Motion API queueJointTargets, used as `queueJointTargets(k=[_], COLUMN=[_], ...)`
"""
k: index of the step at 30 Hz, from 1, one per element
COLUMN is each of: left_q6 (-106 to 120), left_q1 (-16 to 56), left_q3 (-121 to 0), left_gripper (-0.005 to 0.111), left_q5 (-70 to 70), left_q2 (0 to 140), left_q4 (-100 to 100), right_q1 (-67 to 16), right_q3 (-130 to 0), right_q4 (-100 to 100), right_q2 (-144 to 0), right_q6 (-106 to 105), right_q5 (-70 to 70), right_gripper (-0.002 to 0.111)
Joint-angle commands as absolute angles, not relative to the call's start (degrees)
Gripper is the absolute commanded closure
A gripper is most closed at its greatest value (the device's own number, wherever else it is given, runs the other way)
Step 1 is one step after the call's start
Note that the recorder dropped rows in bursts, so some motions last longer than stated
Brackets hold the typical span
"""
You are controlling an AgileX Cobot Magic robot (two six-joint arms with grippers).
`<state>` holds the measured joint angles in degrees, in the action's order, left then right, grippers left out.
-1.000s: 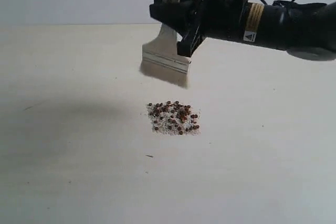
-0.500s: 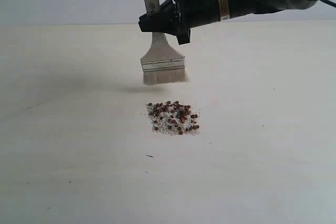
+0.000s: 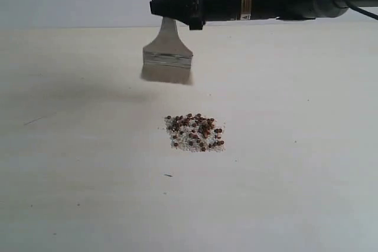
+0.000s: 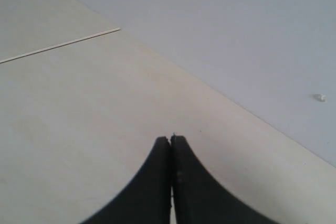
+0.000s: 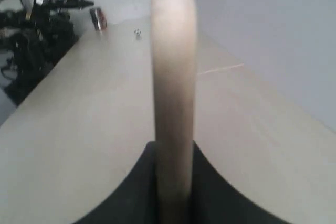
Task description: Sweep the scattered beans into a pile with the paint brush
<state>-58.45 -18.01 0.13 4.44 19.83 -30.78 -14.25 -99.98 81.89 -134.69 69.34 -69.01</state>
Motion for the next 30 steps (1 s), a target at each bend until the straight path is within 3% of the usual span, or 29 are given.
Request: queueJointTargets(k=[1,11,16,19,24,30], left_q6=[-58.44,-58.44,-58.44,-58.44,-58.44,-58.44], left_q1=[-18.08,-18.08,-18.08,-18.08,-18.08,-18.08], left_q3=[0.0,0.0,0.0,0.0,0.0,0.0], left_gripper=[0.107,0.107,0.107,0.107,0.107,0.107], left_q5=[4.55,4.55,4.55,4.55,4.55,4.55], left_q2=[19.4,19.4,19.4,19.4,19.4,19.4], left_q4=[-30.69,-30.69,-30.69,-30.69,-30.69,-30.69], right_q1=[-15.44,-18.37,-17.82,-18.58,-24.01,-34.32], right_q3=[-100.41,-97.71,-87.93,-79.1,-63.57,-52.68], right_q4=[77.59,77.44,81.6,78.86,47.37,-10.46], right_q2=[-133.32,-130.0,-119.58,-111.99,-101.6,-97.8], right_q6=[77.1,87.36,87.5,85.3,61.94,22.53], right_q5=[-61.94,-54.27,-50.06,-40.66,-23.93,-31.83], right_gripper=[0.108,0.108,0.108,0.108,0.108,0.108])
